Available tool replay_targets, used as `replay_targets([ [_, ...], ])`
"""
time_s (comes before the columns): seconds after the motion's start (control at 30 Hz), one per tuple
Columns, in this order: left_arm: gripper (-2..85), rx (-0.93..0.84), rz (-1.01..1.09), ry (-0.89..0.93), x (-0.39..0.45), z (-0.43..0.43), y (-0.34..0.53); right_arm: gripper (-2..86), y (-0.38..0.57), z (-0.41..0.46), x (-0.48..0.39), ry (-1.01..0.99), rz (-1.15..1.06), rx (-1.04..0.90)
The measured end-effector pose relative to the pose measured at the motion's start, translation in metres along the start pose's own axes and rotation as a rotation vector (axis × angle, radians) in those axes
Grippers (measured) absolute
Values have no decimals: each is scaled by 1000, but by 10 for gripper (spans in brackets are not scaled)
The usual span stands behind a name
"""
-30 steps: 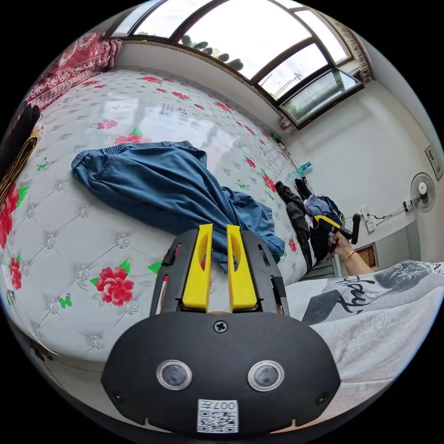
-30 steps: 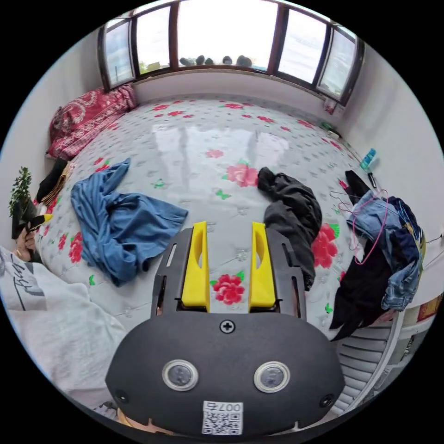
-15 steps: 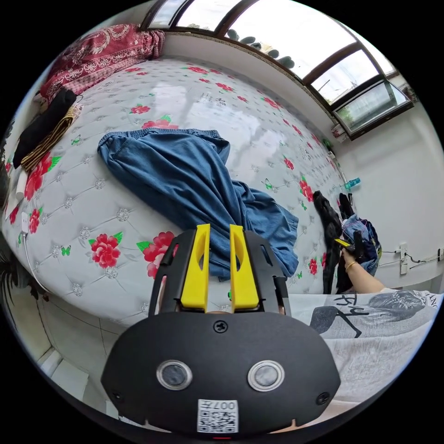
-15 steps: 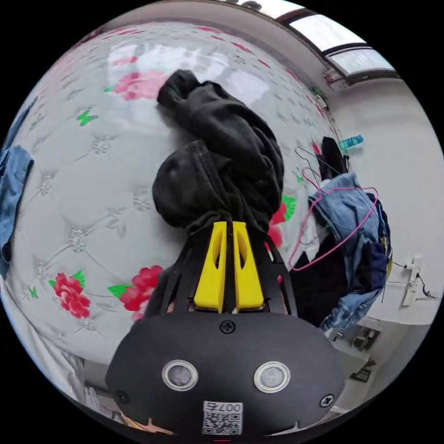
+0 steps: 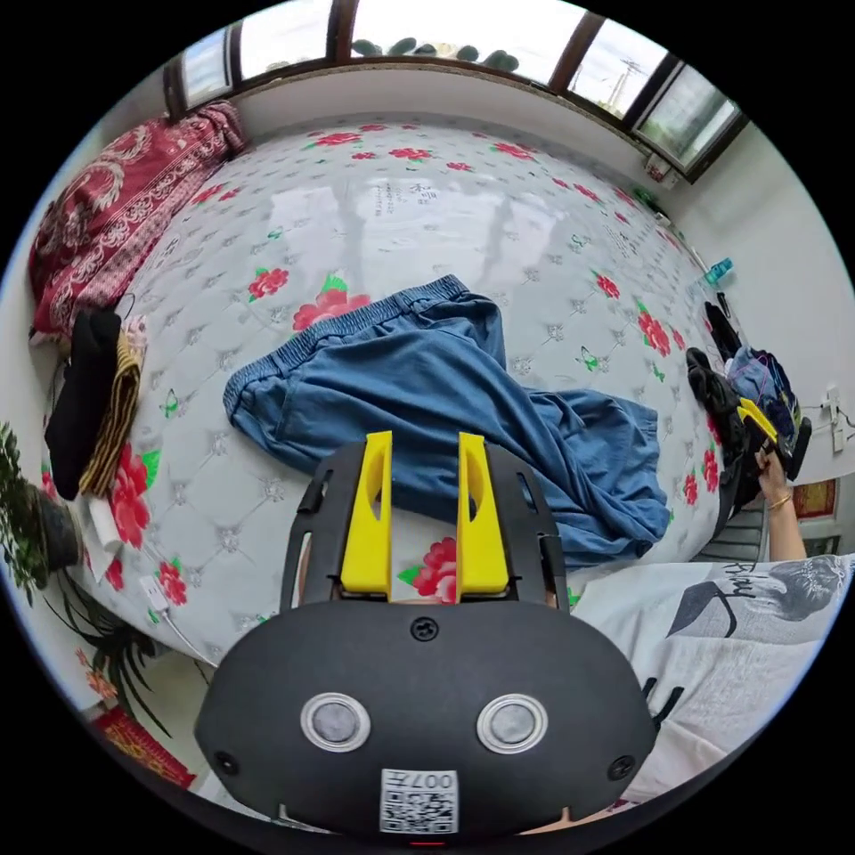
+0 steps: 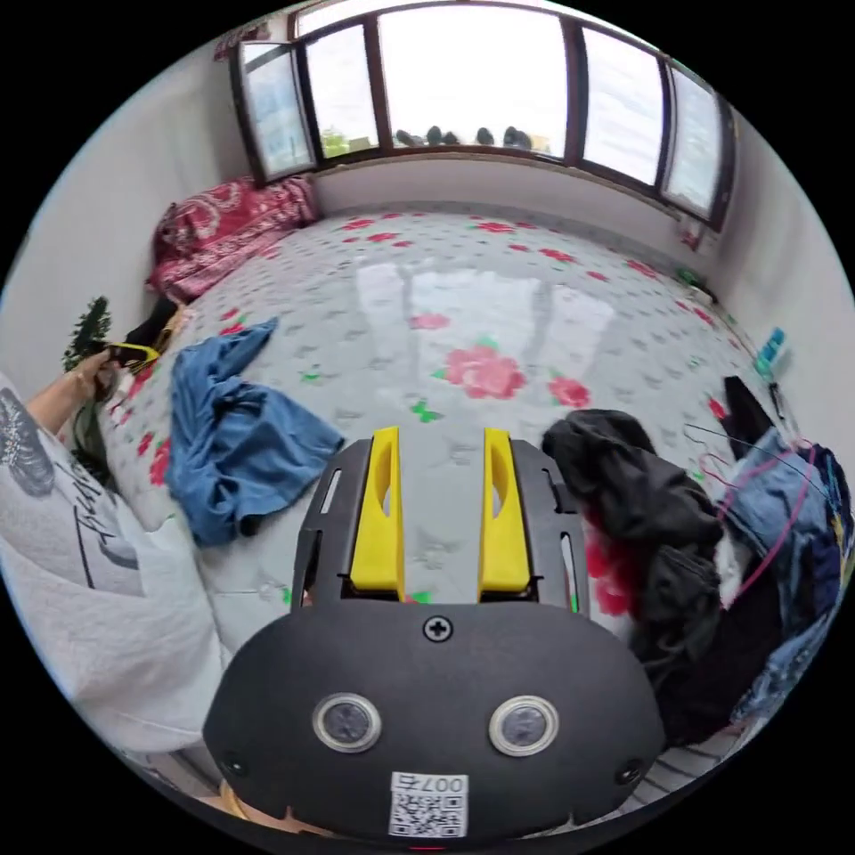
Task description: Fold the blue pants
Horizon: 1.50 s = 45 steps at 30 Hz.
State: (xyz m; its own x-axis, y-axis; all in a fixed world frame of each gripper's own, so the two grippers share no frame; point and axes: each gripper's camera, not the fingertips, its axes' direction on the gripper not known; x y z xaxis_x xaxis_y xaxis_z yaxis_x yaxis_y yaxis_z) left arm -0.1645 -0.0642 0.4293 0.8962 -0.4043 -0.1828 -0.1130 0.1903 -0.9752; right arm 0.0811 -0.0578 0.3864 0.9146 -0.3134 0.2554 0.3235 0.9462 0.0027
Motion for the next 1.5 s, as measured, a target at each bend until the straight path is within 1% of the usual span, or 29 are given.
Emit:
replay_targets([
  [0.1, 111, -71, 100, -38, -15, 14, -55, 118, -16, 58, -72, -166, -129, -83],
  [0.23, 119, -129, 175, -28, -31, 35, -114, 117, -35, 108, -116, -253, -194, -155],
  [0.3, 125, -167, 255, -31, -28, 52, -147, 103, -41, 134, -135, -205, -251, -239],
  [0.4, 128, -208, 370, -73, -13, 77, -182, 59, -39, 157, -141, -197, -226, -343],
  [0.5, 133, -239, 461, -56, 5, 102, -209, 16, -36, 151, -148, -134, -237, -385],
  [0.57, 135, -269, 499, -61, 15, 120, -219, 7, -36, 139, -147, -127, -219, -379],
  [0.63, 142, -339, 527, -58, 21, 142, -223, 4, -35, 126, -142, -137, -192, -363],
  [0.73, 133, -332, 517, 6, 14, 140, -221, 5, -31, 114, -136, -153, -189, -333],
  [0.83, 72, -324, 549, 66, 17, 137, -202, 4, -21, 136, -133, -147, -207, -406],
  [0.87, 45, -335, 530, 95, 16, 137, -196, 2, -19, 149, -132, -149, -207, -466],
  [0.97, 26, -250, 496, 41, 11, 112, -183, -2, -38, 144, -127, -101, -255, -454],
  [1.03, 19, -185, 466, 22, 3, 82, -183, -2, -61, 127, -114, -83, -268, -390],
  [1.13, 11, -60, 402, -48, -12, 10, -194, -3, -115, 87, -79, 30, -268, -272],
  [1.2, 7, 65, 343, -99, -22, -66, -201, -3, -172, 27, -42, 148, -219, -129],
  [1.23, 7, 105, 325, -104, -25, -88, -200, -3, -186, 6, -33, 172, -199, -78],
  [1.27, 6, 184, 290, -105, -32, -132, -197, -3, -210, -37, -18, 194, -166, 16],
  [1.3, 5, 260, 259, -100, -38, -176, -187, -3, -228, -84, -8, 258, -137, 115],
  [1.33, 5, 298, 248, -98, -40, -197, -180, -3, -234, -108, -5, 296, -126, 164],
  [1.4, 5, 429, 231, -116, -47, -268, -139, -3, -238, -198, 4, 417, -72, 331],
  [1.43, 5, 452, 221, -131, -48, -282, -126, -3, -235, -218, 6, 431, -60, 363],
  [1.5, 6, 500, 183, -132, -57, -314, -71, -3, -208, -275, 16, 409, -14, 433],
])
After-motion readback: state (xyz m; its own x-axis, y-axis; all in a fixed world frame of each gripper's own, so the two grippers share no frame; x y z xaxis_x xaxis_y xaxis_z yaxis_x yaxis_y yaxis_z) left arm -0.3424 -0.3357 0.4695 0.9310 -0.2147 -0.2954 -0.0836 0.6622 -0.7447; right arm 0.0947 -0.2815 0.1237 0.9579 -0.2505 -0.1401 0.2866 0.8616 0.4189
